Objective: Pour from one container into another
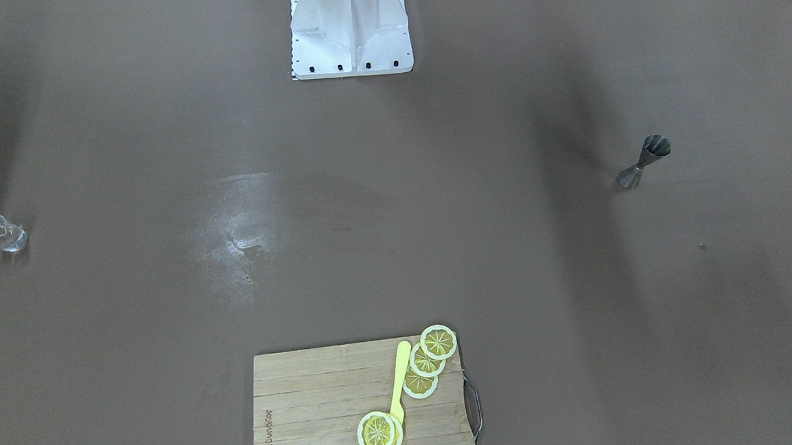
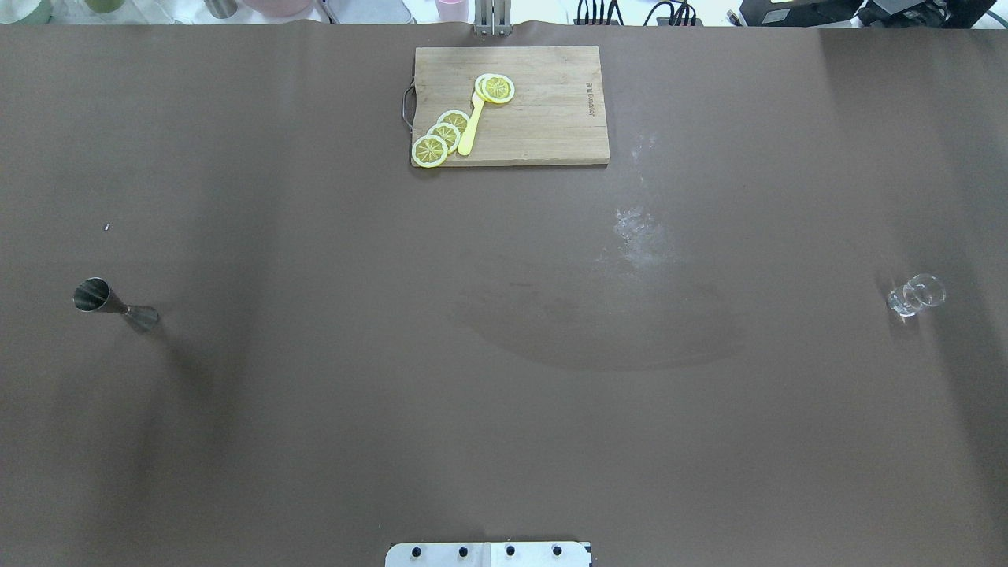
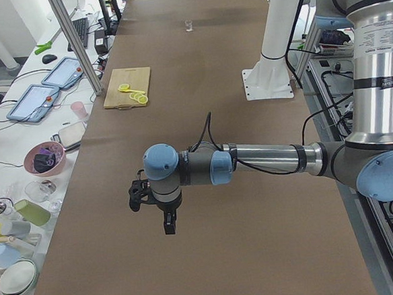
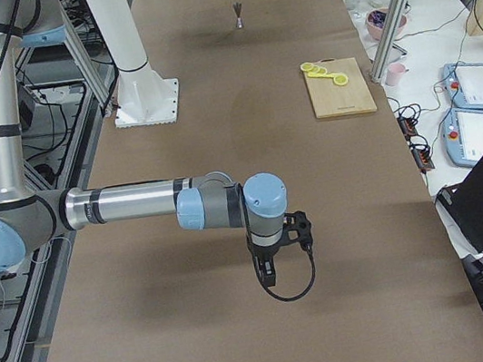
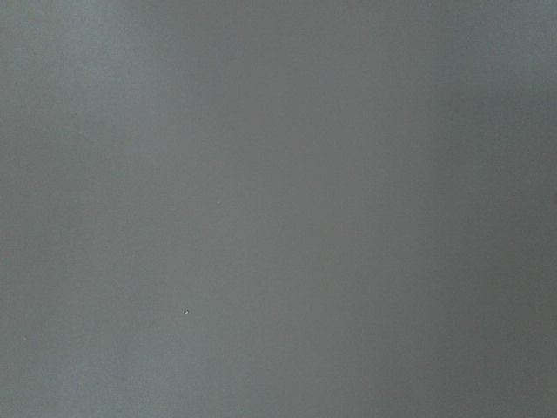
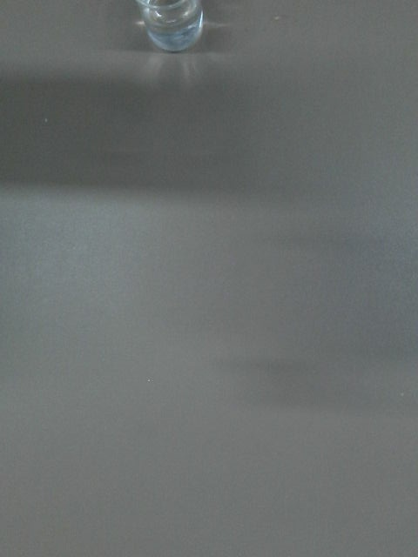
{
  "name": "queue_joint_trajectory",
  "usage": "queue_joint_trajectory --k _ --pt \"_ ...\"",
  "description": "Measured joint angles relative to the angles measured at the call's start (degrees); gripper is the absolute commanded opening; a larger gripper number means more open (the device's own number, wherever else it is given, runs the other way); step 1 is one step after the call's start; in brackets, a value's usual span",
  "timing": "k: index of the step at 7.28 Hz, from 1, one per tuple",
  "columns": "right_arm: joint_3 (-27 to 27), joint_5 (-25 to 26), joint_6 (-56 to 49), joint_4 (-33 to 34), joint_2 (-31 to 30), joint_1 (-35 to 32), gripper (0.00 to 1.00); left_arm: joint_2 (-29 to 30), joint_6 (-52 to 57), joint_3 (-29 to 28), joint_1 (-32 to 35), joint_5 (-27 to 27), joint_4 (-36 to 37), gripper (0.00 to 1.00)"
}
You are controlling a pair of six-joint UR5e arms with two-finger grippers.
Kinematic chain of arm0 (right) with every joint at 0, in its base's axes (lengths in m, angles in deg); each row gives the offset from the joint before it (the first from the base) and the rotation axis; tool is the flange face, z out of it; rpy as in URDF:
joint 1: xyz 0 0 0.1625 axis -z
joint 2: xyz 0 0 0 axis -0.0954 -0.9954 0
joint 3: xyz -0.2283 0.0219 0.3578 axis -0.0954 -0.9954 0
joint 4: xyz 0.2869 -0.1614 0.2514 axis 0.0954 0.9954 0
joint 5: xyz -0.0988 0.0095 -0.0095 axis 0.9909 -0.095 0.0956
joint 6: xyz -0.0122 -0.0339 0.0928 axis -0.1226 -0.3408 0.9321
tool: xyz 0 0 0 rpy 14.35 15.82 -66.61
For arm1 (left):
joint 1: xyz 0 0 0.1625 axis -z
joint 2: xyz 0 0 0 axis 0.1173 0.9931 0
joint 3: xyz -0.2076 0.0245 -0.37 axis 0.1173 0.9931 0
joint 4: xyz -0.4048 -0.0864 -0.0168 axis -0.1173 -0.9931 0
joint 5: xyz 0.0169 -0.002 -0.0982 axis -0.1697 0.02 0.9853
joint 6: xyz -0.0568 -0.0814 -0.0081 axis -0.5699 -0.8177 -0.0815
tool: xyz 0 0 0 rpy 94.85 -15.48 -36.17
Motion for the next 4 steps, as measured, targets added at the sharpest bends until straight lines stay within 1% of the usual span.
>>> queue_joint_trajectory --k 4 --pt "-0.2 0.0 0.0 0.0 0.3 0.0 1.00 0.0 -0.3 -0.1 -0.1 0.0 -0.7 0.99"
